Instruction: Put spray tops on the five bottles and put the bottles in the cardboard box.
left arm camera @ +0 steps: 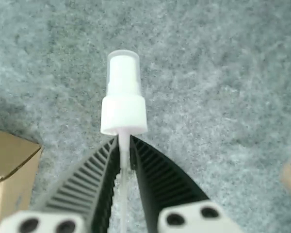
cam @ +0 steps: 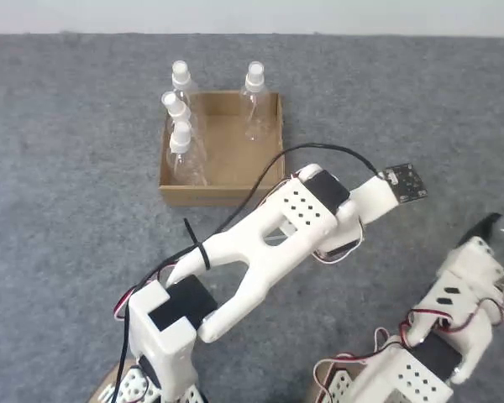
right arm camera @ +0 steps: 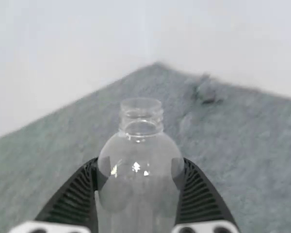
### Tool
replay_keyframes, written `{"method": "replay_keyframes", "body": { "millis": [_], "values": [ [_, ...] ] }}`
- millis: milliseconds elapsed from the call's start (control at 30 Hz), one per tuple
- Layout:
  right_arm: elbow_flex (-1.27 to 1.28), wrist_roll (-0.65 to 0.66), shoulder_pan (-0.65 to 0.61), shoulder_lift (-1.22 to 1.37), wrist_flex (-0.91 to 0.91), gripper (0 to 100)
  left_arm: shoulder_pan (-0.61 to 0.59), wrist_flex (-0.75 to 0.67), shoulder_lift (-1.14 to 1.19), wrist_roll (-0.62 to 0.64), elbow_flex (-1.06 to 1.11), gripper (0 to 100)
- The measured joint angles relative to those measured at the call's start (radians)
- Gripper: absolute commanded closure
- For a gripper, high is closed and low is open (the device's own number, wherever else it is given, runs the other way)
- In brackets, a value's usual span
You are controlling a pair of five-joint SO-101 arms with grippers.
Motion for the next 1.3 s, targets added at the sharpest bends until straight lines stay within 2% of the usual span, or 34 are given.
{"method": "replay_keyframes", "body": {
  "millis": [333,533,667,1067,1300],
  "values": [
    [-0.029,0.0,0.253,0.0,0.0,99.1,-0.002,0.0,0.0,0.0,0.0,88],
    [-0.029,0.006,0.348,0.0,0.0,99.1,-0.006,0.0,0.0,0.005,0.0,80],
    [0.012,0.011,0.411,0.0,-0.002,99.1,-0.006,-0.002,0.0,0.061,0.0,79],
    [0.038,0.012,0.443,0.0,0.005,99.1,-0.006,-0.012,0.0,0.068,0.0,79],
    [0.038,0.012,0.443,0.0,0.032,99.1,-0.006,-0.144,0.0,0.041,0.037,79]
  ]
}}
